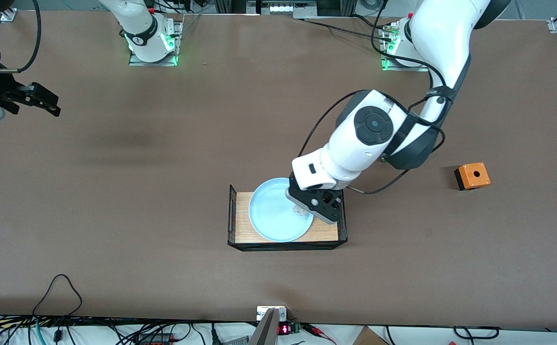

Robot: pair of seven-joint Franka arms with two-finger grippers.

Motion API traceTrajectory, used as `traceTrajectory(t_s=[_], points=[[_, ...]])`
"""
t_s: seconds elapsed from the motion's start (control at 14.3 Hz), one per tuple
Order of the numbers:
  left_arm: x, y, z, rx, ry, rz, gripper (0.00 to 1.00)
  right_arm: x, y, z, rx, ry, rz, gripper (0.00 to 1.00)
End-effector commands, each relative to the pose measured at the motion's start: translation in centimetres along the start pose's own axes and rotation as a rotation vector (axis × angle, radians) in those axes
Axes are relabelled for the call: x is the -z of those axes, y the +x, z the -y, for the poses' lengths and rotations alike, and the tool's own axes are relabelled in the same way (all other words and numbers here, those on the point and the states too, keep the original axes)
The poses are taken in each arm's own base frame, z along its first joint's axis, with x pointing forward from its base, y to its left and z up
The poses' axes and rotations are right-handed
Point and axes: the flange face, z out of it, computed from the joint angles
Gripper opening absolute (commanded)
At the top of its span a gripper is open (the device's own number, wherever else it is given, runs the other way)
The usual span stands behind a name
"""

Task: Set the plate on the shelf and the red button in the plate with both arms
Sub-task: 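Carry the switch with the left gripper over the plate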

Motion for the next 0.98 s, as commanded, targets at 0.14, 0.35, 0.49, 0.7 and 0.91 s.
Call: traceTrajectory(t_s=[0.14,0.35,0.49,0.7,0.91], points=[[-3.9,0.7,-0.3,0.008,-0.019,-0.057,0.15,1.2,-0.2,-0.2,-0.005,0.015,0.008,1.0],[-5.3,0.4,0.0,0.009,-0.021,-0.042,0.15,1.2,-0.2,-0.4,-0.003,0.016,0.008,1.0],[-5.9,0.3,0.1,0.008,-0.021,-0.035,0.16,1.1,-0.2,-0.4,0.006,0.016,0.01,1.0],[-6.3,0.3,0.7,0.014,-0.023,-0.043,0.54,1.1,-0.2,-0.4,0.003,0.016,0.01,1.0],[-5.2,0.6,0.8,0.023,-0.02,-0.058,1.0,1.1,-0.2,-0.4,0.004,0.016,0.01,1.0]])
